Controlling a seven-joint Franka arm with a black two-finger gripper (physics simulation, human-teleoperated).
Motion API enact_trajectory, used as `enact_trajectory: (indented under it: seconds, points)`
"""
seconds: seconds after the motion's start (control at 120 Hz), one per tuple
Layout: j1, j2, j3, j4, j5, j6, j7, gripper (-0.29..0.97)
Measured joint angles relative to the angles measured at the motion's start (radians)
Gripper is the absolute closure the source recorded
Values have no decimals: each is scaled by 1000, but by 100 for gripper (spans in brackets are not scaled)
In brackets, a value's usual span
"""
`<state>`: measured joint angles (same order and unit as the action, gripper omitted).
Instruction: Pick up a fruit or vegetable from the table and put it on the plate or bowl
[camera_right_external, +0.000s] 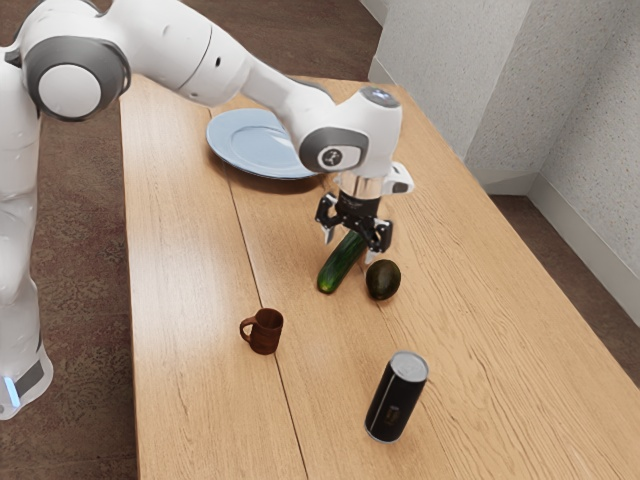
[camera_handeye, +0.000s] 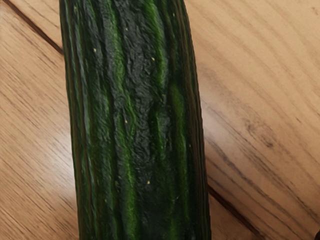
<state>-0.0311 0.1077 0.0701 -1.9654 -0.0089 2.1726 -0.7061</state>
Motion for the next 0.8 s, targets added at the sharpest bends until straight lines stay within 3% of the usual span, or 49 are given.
enact_trajectory:
  seconds: [0.367, 0.508, 0.542, 0.642, 0.8]
  points:
    - [9, 37, 0, -5, -29, 21, 8, 0]
    - [14, 39, 2, -8, -46, 25, -4, 20]
    - [17, 39, 6, -13, -54, 26, -8, 16]
    - [24, 37, 13, -20, -78, 28, -24, -10]
    - [15, 32, 13, -21, -96, 30, -43, -2]
